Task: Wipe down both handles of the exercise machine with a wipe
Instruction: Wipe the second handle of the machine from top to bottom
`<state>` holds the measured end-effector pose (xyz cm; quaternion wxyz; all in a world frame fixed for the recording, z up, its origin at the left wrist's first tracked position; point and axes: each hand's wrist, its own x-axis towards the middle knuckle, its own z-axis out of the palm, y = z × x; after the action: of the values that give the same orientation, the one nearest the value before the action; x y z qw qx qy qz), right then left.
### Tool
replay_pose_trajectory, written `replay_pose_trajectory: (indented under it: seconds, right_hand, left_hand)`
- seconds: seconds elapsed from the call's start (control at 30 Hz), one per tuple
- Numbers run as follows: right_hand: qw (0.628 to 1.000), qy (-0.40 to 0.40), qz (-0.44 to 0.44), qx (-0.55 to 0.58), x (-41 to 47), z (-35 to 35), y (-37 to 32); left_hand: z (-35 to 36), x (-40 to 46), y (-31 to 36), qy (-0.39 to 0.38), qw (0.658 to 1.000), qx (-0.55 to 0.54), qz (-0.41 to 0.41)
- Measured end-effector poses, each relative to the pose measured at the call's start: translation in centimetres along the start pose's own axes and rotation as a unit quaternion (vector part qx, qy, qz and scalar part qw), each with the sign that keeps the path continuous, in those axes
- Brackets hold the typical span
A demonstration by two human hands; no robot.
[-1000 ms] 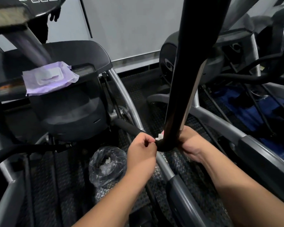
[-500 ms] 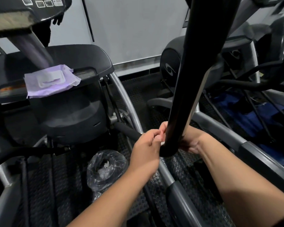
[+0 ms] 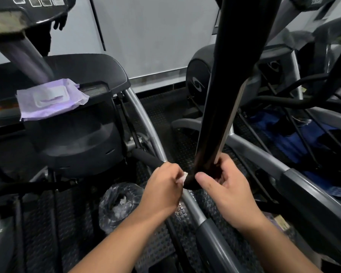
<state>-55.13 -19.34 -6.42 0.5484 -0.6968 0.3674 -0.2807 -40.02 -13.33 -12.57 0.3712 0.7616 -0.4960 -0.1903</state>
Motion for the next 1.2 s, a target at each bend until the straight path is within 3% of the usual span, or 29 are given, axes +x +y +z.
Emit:
replay_pose_trajectory:
  seconds: [0.17, 0.3, 0.4, 0.57, 0.67, 0.83, 0.93, 1.1, 1.2]
  right_hand:
    - [0.999, 0.033, -0.001, -0.039, 0.7, 0.3, -0.6]
    - [0.999, 0.025, -0.006, -0.046, 1.1, 0.2, -0.7]
    - [0.998, 0.025, -0.011, -0.06, 1.4, 0.2, -0.6]
    - [0.998, 0.027, -0.011, -0.052, 1.5, 0.2, -0.6]
    - [0.999, 0.025, -0.015, -0.043, 1.6, 0.4, -0.6]
    - [0.999, 0.023, -0.016, -0.033, 1.5, 0.5, -0.7]
    - [0.999, 0.02, -0.018, -0.032, 1.4, 0.5, -0.8]
    - [0.999, 0.023, -0.012, -0.048, 1.4, 0.6, -1.0]
    - [0.998, 0.041, -0.007, -0.037, 1.4, 0.9, -1.0]
  left_hand:
    - [0.1, -0.5, 0.2, -0.011, 0.999, -0.047, 0.004]
    - [-0.4, 0.8, -0.5, -0.033, 0.998, -0.028, -0.05]
    - [0.0, 0.5, 0.3, -0.031, 0.998, -0.063, -0.009]
    - [-0.1, 1.7, -1.7, -0.015, 0.997, -0.044, -0.064]
    - [0.0, 1.4, -0.5, -0.045, 0.995, -0.076, -0.042]
    - [-0.7, 4.1, -1.6, -0.083, 0.994, 0.031, -0.07]
    - [-0.5, 4.1, -0.1, -0.139, 0.989, 0.016, -0.047]
    - [-0.1, 4.7, -2.4, -0.078, 0.991, 0.089, -0.058]
    - [1.0, 2.5, -1.9, -0.037, 0.999, 0.005, -0.033]
